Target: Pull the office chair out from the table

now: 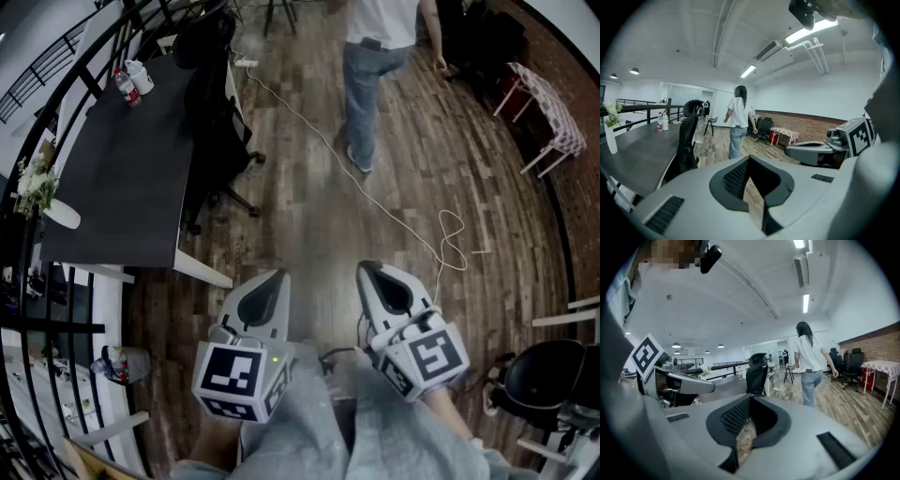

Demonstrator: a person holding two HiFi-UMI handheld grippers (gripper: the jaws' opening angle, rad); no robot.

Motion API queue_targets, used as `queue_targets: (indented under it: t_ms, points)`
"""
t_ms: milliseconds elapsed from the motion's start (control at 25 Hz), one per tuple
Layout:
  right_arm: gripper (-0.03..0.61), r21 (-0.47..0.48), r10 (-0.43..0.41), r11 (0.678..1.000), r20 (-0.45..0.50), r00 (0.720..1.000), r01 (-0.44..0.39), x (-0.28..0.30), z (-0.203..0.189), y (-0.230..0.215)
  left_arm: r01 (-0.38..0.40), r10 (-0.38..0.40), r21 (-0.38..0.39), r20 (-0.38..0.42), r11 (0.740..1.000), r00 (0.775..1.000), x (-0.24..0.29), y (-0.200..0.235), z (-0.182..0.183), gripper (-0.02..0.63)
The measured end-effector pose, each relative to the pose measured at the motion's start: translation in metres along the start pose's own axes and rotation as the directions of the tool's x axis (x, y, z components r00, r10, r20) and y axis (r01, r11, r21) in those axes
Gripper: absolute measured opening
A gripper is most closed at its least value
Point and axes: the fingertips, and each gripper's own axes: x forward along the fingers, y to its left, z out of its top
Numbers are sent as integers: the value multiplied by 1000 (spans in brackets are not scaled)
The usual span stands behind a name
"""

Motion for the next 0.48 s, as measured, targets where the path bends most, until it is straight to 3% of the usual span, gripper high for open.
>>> queue_targets:
  t_ms: [480]
  points:
    - [3,-7,-22,1000,-9,1000,22,2,-3,-2,28,-28,13,-7,1000,1000,7,0,1,10]
